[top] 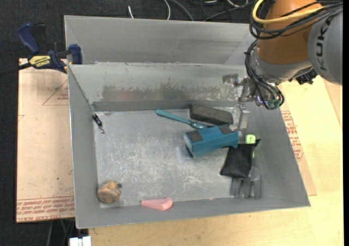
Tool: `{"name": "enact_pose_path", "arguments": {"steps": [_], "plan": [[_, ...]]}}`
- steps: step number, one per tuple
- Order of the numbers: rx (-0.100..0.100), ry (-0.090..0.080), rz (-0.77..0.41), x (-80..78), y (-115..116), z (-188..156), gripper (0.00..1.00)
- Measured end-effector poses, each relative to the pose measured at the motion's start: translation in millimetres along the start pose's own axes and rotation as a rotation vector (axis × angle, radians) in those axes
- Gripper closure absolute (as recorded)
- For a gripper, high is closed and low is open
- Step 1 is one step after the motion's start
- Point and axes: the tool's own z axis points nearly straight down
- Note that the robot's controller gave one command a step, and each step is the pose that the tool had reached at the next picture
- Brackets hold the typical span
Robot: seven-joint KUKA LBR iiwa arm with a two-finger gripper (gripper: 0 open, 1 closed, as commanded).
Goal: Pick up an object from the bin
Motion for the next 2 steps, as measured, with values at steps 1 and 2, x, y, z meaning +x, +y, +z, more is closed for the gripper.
{"name": "enact_pose_path", "arguments": {"steps": [1,2], "plan": [[0.001,-0.008,-0.001,-1.4,0.2,-4.1,0.0],[0.0,-0.009,0.082,32.1,11.7,30.3,0.0]]}}
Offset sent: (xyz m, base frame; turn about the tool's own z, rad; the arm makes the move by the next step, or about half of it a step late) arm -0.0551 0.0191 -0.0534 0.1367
